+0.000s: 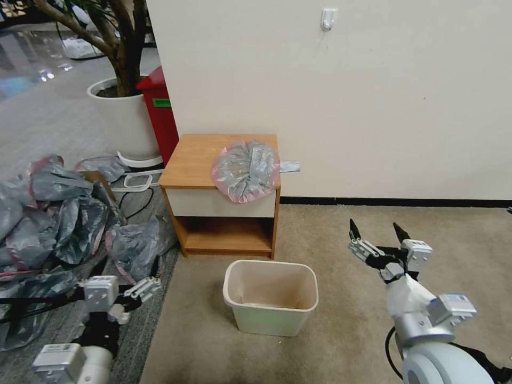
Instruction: Pick up the garbage bag from the table and place it over the trash can.
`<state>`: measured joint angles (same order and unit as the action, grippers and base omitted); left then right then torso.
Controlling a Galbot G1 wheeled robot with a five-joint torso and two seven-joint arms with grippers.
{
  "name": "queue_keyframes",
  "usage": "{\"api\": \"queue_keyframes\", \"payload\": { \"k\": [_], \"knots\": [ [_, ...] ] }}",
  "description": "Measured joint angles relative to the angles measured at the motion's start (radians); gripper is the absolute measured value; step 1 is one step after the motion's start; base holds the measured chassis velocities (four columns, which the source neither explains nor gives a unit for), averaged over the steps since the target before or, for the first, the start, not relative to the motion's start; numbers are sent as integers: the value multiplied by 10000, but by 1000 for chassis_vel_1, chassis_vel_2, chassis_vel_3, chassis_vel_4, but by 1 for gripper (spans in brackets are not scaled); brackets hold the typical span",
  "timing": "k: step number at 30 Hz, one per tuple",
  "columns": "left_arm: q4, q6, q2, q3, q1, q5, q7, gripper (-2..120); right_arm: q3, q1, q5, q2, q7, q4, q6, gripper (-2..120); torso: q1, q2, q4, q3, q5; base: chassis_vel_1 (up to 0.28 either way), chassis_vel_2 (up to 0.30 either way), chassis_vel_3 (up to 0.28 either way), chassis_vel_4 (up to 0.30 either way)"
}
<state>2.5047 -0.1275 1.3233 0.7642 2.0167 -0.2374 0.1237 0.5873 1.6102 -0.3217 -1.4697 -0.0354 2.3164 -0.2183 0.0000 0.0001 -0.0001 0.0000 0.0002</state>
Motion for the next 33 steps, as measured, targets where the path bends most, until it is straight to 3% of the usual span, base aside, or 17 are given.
{"api": "queue_keyframes", "payload": {
  "k": [6, 9, 10, 14, 15, 18, 27, 33],
  "knots": [
    [-12, 7, -19, 42, -2, -35, 1, 100, -208, -781, -1317, 146, -28, -711, -150, 100, 0, 0, 0, 0, -4, 0, 0, 0, 0],
    [-23, 48, -36, 707, 50, -399, 38, 100, -698, -1970, -3424, 168, -217, -1588, -301, 100, 0, -1, 3, 1, -1, 0, 0, 0, 0],
    [-23, 48, -36, 707, 50, -399, 38, 100, -698, -1970, -3424, 168, -217, -1588, -301, 100, 0, -1, 3, 1, -1, 0, 0, 0, 0],
    [-30, 58, -49, 805, 55, -456, 41, 100, -1102, -3472, -6465, 84, -754, -2513, -643, 100, 0, -2, 1, 1, -2, 0, 0, 0, 0],
    [-30, 58, -49, 805, 55, -456, 41, 100, -1102, -3472, -6465, 84, -754, -2513, -643, 100, 0, -2, 1, 1, -2, 0, 0, 0, 0],
    [-35, 86, -11, 839, 92, -463, 44, 100, -1161, -4570, -9145, -105, -1473, -3300, -875, 100, 1, -2, 2, 1, -3, 0, 0, 0, 0],
    [-41, 200, 44, 878, 174, -456, 54, 100, -1261, -6204, -10740, -548, -1753, -5304, -859, 100, 0, -2, 2, 1, -2, 0, 0, 0, 0],
    [-42, 252, 65, 840, 170, -449, 57, 100, -1307, -6879, -10879, -766, -1735, -6356, -713, 100, 1, -2, 2, 2, -3, 0, 0, 0, 0]
  ]
}}
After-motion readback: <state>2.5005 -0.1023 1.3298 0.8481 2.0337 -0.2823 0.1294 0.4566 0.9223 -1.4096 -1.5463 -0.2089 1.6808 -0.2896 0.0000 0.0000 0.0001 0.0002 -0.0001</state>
